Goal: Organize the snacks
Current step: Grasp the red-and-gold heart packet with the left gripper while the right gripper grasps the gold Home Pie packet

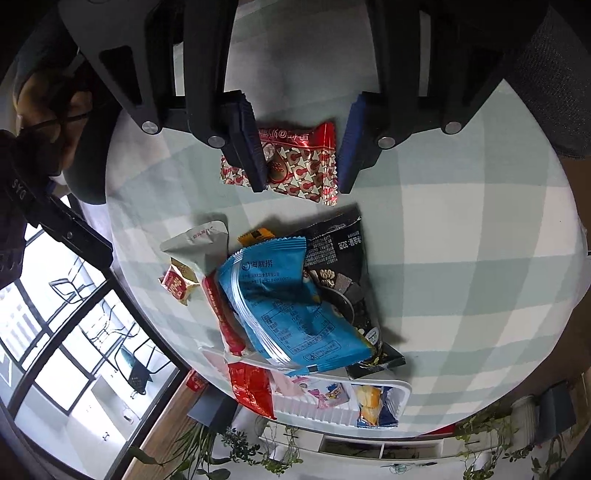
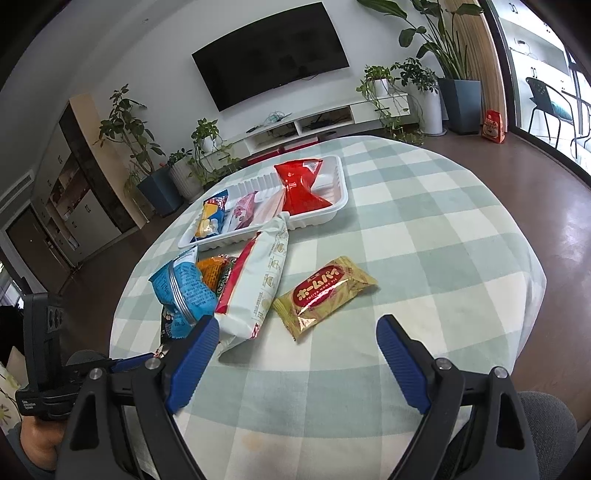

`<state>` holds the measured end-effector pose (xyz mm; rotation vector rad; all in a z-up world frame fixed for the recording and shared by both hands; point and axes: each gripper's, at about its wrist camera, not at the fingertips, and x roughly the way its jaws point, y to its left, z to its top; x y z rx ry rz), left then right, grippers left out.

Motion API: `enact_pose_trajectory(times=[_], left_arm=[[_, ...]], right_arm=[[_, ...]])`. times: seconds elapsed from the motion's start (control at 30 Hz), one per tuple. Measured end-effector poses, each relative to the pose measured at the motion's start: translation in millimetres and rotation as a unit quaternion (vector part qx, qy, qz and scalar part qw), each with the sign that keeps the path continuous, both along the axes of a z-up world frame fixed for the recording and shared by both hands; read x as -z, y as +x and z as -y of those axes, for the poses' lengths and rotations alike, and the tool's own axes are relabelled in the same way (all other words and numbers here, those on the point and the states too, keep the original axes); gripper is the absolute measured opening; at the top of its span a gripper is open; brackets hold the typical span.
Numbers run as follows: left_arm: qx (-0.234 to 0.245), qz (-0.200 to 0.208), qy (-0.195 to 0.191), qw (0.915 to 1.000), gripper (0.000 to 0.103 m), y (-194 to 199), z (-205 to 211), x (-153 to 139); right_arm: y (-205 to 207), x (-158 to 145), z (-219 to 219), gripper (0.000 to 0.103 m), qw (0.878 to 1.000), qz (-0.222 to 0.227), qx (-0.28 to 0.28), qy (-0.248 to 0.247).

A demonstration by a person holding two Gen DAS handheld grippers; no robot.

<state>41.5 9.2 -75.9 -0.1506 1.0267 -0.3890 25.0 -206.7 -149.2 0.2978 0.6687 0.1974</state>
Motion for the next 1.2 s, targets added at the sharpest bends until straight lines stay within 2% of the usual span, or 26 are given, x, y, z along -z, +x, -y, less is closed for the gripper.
enact_pose_trajectory(times=[0.13,0.2,0.27,0.33,0.4,0.5,0.57,0.6,0.67,0.73,0.8,0.87,0.97,1.03,1.07,1.17,1.2], left_arm=[[0.014,-0.004,-0.006,0.9999,0.038,-3,-1,-1],[0.022,0.0,-0.012,0.9997,0.044,-3,-7,-5],[0.065,0.016,0.015,0.9976,0.072,-6,-7,-14],[0.122,0.034,0.037,0.9913,0.079,-8,-5,-24],[0.201,0.059,0.062,0.9759,0.079,-15,4,-36],[0.33,0.095,0.101,0.9339,0.079,-22,24,-45],[0.387,0.092,0.124,0.9092,0.079,-21,34,-39],[0.404,0.087,0.138,0.9003,0.079,-17,39,-35],[0.428,0.076,0.157,0.8866,0.079,-10,45,-26],[0.444,0.066,0.17,0.8771,0.078,-3,48,-18],[0.46,0.057,0.188,0.8657,0.071,2,52,-11],[0.472,0.043,0.211,0.8552,0.056,5,57,-1],[0.487,0.039,0.204,0.8482,0.044,4,59,-1],[0.489,0.033,0.204,0.8473,0.037,2,60,0],[0.486,0.034,0.207,0.8483,0.037,1,60,0],[0.463,0.031,0.201,0.8629,0.034,2,58,1],[0.451,0.031,0.195,0.8702,0.033,2,56,2]], right_arm=[[-1,0,-1,0.09,1.0,0.0,0.001,-0.002],[-1,0,0,0.09,1.0,0.0,0.002,-0.002],[-1,0,0,0.09,1.0,0.0,0.0,-0.004],[-1,0,0,0.09,1.0,-0.002,-0.001,-0.003],[-2,1,2,0.09,1.0,-0.004,0.0,0.001],[-1,2,2,0.09,1.0,-0.005,-0.001,0.0],[-1,2,2,0.09,1.0,-0.004,-0.003,-0.003],[-1,2,2,0.09,1.0,-0.005,-0.005,-0.003],[-1,2,2,0.09,1.0,-0.007,-0.01,-0.006],[-1,1,3,0.09,1.0,-0.008,-0.01,-0.009],[1,1,5,0.09,1.0,-0.014,-0.01,-0.009],[7,4,5,0.09,0.999,-0.032,-0.014,-0.012],[13,7,5,0.09,0.999,-0.048,-0.011,-0.009],[16,8,4,0.09,0.999,-0.052,-0.011,-0.01],[17,9,4,0.09,0.998,-0.054,-0.011,-0.011],[20,11,3,0.09,0.998,-0.064,-0.01,-0.008],[20,12,3,0.09,0.998,-0.068,-0.009,-0.006]])
